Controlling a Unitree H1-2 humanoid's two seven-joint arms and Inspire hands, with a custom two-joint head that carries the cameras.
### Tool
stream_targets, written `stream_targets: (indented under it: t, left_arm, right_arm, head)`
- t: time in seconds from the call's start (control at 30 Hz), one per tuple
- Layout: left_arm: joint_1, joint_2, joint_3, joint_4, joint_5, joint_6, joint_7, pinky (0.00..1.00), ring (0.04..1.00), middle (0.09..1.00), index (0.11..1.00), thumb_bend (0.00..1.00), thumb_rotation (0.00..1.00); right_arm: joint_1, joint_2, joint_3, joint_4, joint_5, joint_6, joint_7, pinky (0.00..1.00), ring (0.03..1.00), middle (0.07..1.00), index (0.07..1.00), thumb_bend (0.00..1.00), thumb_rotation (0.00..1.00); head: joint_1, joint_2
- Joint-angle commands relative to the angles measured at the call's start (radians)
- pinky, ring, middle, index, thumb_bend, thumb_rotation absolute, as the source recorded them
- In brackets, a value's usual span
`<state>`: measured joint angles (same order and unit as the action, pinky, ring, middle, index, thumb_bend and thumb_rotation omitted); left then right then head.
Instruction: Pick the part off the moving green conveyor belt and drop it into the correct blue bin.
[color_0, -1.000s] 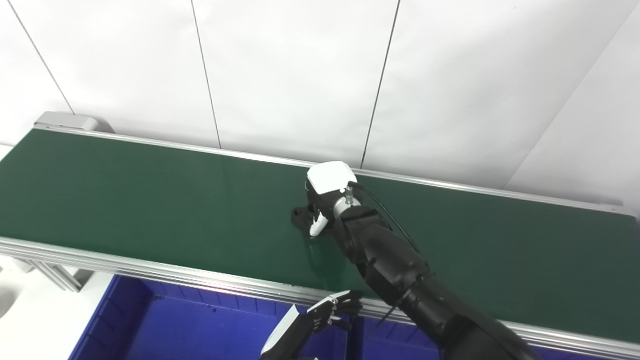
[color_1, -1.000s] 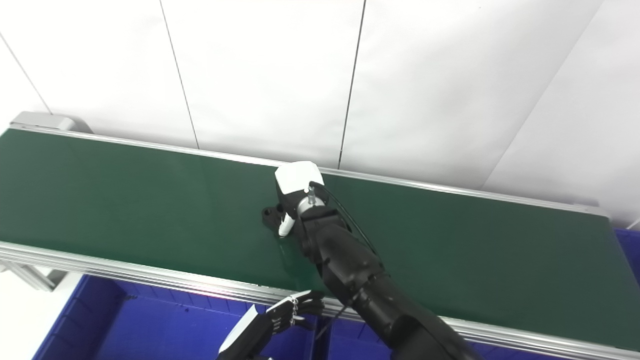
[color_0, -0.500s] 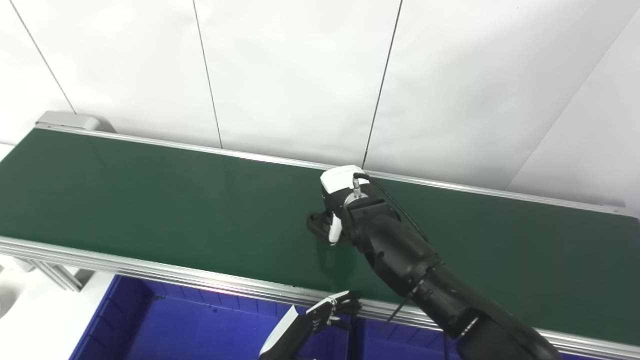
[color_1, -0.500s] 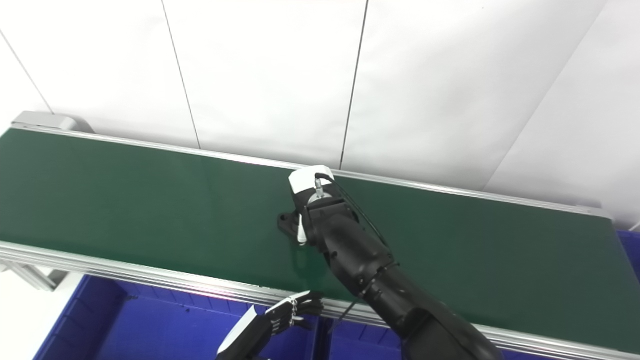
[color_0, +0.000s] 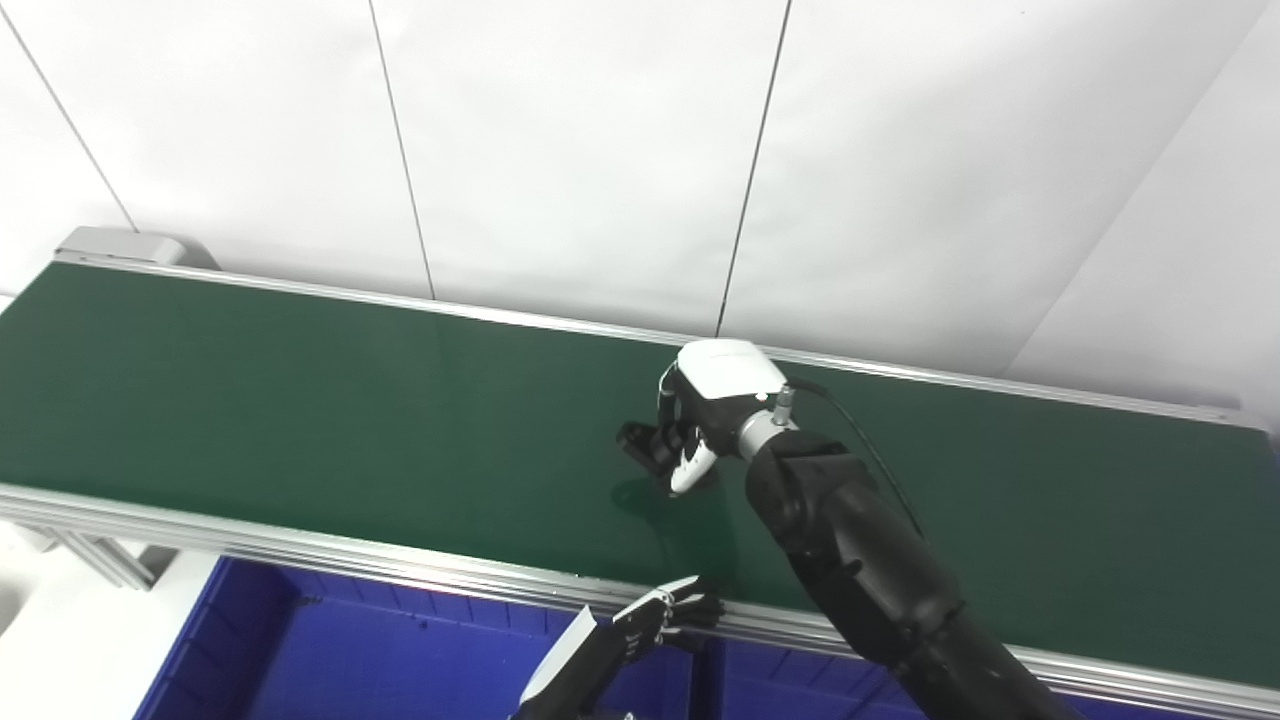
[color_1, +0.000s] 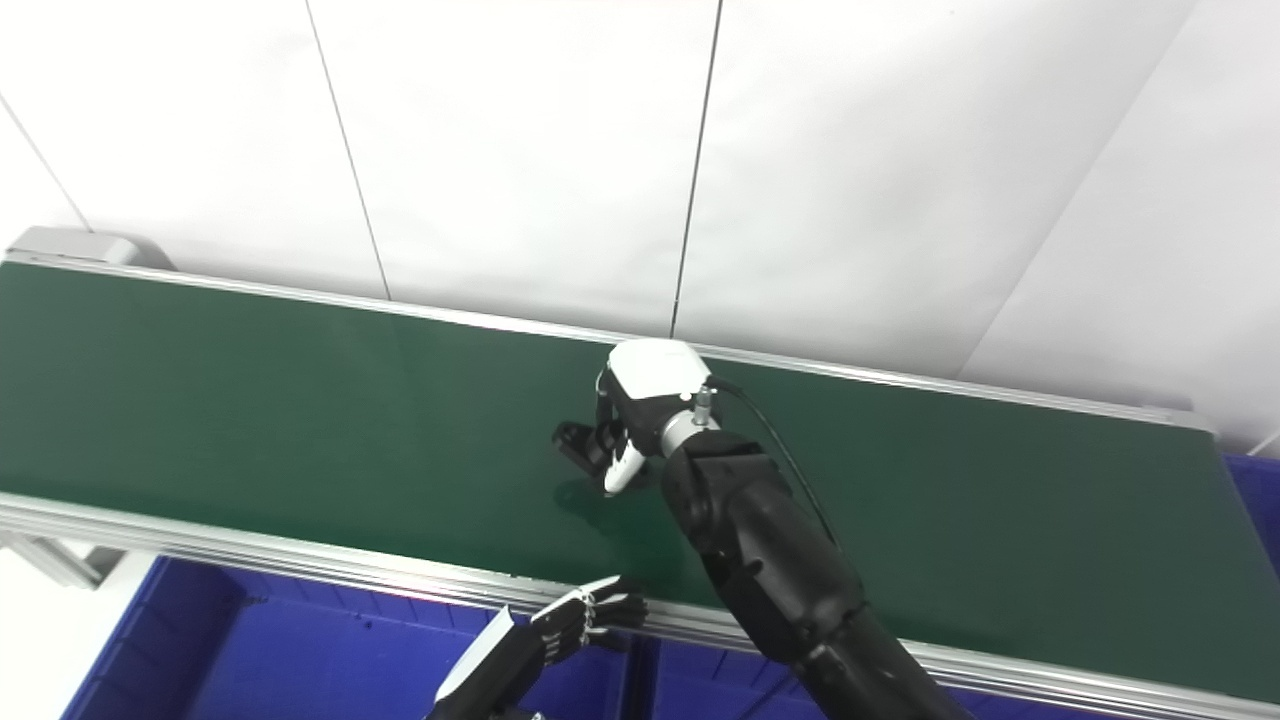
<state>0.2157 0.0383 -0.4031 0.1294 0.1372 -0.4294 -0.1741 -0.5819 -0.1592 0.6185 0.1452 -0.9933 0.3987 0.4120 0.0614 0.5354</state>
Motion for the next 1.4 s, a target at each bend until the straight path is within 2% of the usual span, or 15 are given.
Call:
stream_targets:
  t: [0.0,0.37,0.53,0.63,0.73,0.77,0.8,0.9,1.07,1.17,1.37]
  left_arm:
    - [-0.011,0.004,0.0,-0.012,-0.018,-0.039,-0.006,0.73,0.819,0.832,0.863,0.92,0.58]
    - [-0.002,0.02,0.004,-0.027,-0.026,-0.038,-0.011,0.74,0.832,0.845,0.862,0.92,0.59]
    - [0.002,0.039,0.01,-0.046,-0.03,-0.036,-0.018,0.77,0.848,0.852,0.873,0.93,0.61]
    - [0.008,0.047,0.018,-0.056,-0.044,-0.038,-0.022,0.79,0.849,0.833,0.876,0.94,0.61]
    - [0.012,0.057,0.025,-0.073,-0.054,-0.036,-0.03,0.78,0.849,0.838,0.89,0.94,0.62]
    - [0.014,0.063,0.029,-0.081,-0.061,-0.036,-0.034,0.78,0.849,0.839,0.891,0.94,0.63]
    - [0.016,0.067,0.032,-0.087,-0.065,-0.035,-0.037,0.77,0.849,0.842,0.894,0.93,0.64]
    - [0.023,0.088,0.047,-0.116,-0.084,-0.034,-0.048,0.78,0.853,0.842,0.903,0.92,0.66]
    - [0.03,0.129,0.08,-0.155,-0.143,-0.035,-0.072,0.79,0.839,0.847,0.911,0.88,0.69]
    - [0.037,0.164,0.106,-0.193,-0.207,0.004,-0.1,0.83,0.863,0.856,0.918,0.89,0.7]
    - [0.022,0.215,0.15,-0.245,-0.283,0.06,-0.139,0.86,0.883,0.854,0.92,0.87,0.69]
  right_arm:
    - [-0.01,-0.008,-0.023,-0.073,-0.007,-0.02,-0.034,0.14,0.208,0.469,0.492,0.52,0.0]
    - [0.079,-0.036,-0.071,-0.274,-0.021,-0.009,-0.008,0.15,0.215,0.47,0.491,0.52,0.01]
    - [0.129,-0.051,-0.094,-0.385,-0.064,0.014,0.052,0.17,0.237,0.471,0.49,0.52,0.01]
    - [0.182,-0.058,-0.125,-0.444,-0.062,0.004,0.054,0.17,0.241,0.471,0.488,0.52,0.01]
    - [0.24,-0.068,-0.153,-0.497,-0.065,-0.009,0.051,0.17,0.237,0.471,0.487,0.52,0.01]
    - [0.266,-0.072,-0.161,-0.519,-0.07,-0.011,0.05,0.17,0.237,0.471,0.487,0.52,0.01]
    - [0.283,-0.074,-0.168,-0.533,-0.075,-0.013,0.051,0.16,0.23,0.47,0.487,0.52,0.01]
    - [0.333,-0.082,-0.18,-0.583,-0.098,-0.018,0.066,0.17,0.234,0.471,0.487,0.52,0.0]
    - [0.423,-0.082,-0.218,-0.67,-0.147,0.0,0.126,0.18,0.252,0.472,0.488,0.52,0.0]
    - [0.472,-0.063,-0.251,-0.733,-0.187,0.016,0.18,0.18,0.251,0.472,0.487,0.52,0.0]
    - [0.571,-0.043,-0.329,-0.851,-0.256,-0.002,0.283,0.16,0.231,0.471,0.488,0.52,0.0]
  head:
    - [-0.007,0.001]
    - [-0.038,0.012]
    - [-0.109,0.029]
    - [-0.165,0.045]
    - [-0.19,0.057]
    - [-0.226,0.073]
    - [-0.226,0.073]
    - [-0.296,0.111]
    - [-0.418,0.179]
    - [-0.49,0.217]
    - [-0.598,0.284]
